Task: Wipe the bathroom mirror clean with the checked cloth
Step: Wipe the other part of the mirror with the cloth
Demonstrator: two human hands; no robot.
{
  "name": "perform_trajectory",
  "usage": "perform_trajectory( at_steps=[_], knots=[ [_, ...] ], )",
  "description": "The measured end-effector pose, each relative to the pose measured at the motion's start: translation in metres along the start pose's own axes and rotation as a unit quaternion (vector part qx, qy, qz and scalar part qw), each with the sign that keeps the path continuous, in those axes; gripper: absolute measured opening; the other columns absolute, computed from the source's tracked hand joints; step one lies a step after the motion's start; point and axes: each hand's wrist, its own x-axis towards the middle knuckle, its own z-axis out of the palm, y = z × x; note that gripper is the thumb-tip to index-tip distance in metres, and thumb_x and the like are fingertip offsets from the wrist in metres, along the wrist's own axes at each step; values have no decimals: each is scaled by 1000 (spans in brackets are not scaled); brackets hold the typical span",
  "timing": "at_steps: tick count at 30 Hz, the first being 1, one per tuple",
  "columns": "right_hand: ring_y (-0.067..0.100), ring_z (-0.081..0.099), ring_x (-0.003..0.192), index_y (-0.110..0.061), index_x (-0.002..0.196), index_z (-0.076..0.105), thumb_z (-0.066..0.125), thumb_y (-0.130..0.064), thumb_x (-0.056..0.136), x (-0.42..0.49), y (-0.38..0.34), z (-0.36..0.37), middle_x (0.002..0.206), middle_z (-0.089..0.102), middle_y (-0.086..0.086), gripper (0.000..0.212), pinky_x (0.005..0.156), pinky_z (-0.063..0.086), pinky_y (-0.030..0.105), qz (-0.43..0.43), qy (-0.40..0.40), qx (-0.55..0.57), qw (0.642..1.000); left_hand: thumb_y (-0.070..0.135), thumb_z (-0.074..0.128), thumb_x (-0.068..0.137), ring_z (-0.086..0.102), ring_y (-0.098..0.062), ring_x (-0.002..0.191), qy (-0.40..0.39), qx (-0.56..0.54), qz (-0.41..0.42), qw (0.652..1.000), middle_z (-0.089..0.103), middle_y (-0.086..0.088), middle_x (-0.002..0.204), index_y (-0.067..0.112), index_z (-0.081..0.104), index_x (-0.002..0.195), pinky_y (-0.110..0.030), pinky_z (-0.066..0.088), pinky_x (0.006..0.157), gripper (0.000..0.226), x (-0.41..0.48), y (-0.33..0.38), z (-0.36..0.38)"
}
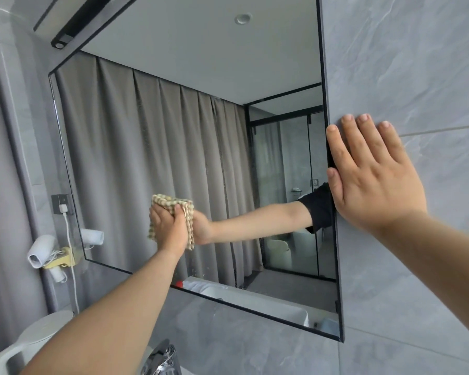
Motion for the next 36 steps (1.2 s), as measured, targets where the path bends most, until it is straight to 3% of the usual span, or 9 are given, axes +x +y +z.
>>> perform_trajectory(
  at_steps=[4, 10, 16, 23, 27, 30, 32, 34, 36],
  knots=[
    [43, 24, 146, -3, 154, 25, 23, -32, 103, -12, -6, 4, 156, 30, 26, 59, 123, 7, 51, 13, 6, 3, 1000, 41, 33, 104, 9, -25, 154, 1, 9, -20, 1000, 5, -7, 168, 12, 2, 160, -46, 10, 124, 70, -21, -30, 6],
    [43, 20, 147, -4, 155, 22, 21, -33, 103, -16, -8, 5, 157, 26, 27, 60, 124, 5, 51, 18, 7, 13, 1000, 48, 34, 97, 17, -31, 151, -24, -61, -170, 983, 15, -17, 164, 6, 9, 158, -45, 13, 123, 79, -84, -112, 12],
    [43, 18, 148, -4, 156, 21, 21, -32, 102, -14, -9, 4, 158, 25, 27, 61, 124, 4, 51, 20, -1, 16, 1000, 29, 35, 107, 6, -27, 154, -24, -32, -174, 984, 6, -18, 166, -2, 5, 157, -37, 3, 124, 66, -104, -87, 13],
    [43, 18, 147, -4, 156, 21, 22, -33, 102, -14, -9, 2, 158, 25, 26, 61, 124, 4, 51, 18, -4, 11, 1000, 54, 17, 86, -10, -23, 154, -93, 18, 80, 992, -14, -13, 165, 6, -12, 154, -30, -12, 122, 88, -196, -32, 35],
    [43, 20, 147, -3, 155, 22, 22, -33, 102, -14, -9, 1, 158, 26, 26, 61, 124, 3, 50, 16, -2, 12, 1000, 51, 16, 102, -6, -30, 154, -144, 125, 327, 925, -5, -21, 165, 2, -9, 156, -38, -5, 124, 77, -232, -45, 43],
    [42, 20, 147, -3, 155, 23, 22, -33, 102, -15, -8, 1, 158, 27, 26, 61, 124, 3, 49, 16, 1, 12, 1000, 57, 16, 102, -2, -32, 154, -133, 153, 406, 891, 1, -21, 164, 4, -9, 157, -41, -3, 125, 80, -217, -55, 40],
    [42, 21, 147, -3, 155, 23, 21, -33, 102, -15, -8, 2, 157, 28, 26, 61, 124, 4, 49, 17, 5, 12, 1000, 56, 16, 100, -7, -27, 154, -134, 150, 361, 911, -5, -18, 166, 9, -13, 157, -40, -4, 125, 79, -197, -56, 35],
    [42, 21, 147, -3, 155, 24, 21, -34, 102, -15, -8, 3, 157, 28, 26, 61, 124, 4, 49, 17, 8, 9, 1000, 53, 18, 94, -9, -22, 154, -104, 89, 197, 971, -9, -12, 167, 12, -11, 157, -40, -2, 125, 81, -170, -46, 32],
    [42, 21, 147, -3, 155, 23, 20, -34, 102, -15, -8, 3, 157, 28, 26, 61, 124, 4, 50, 16, 6, 8, 1000, 50, 22, 86, 0, -22, 154, -57, 10, 52, 997, 1, -12, 167, 7, 1, 159, -38, 1, 126, 87, -142, -37, 25]
  ],
)
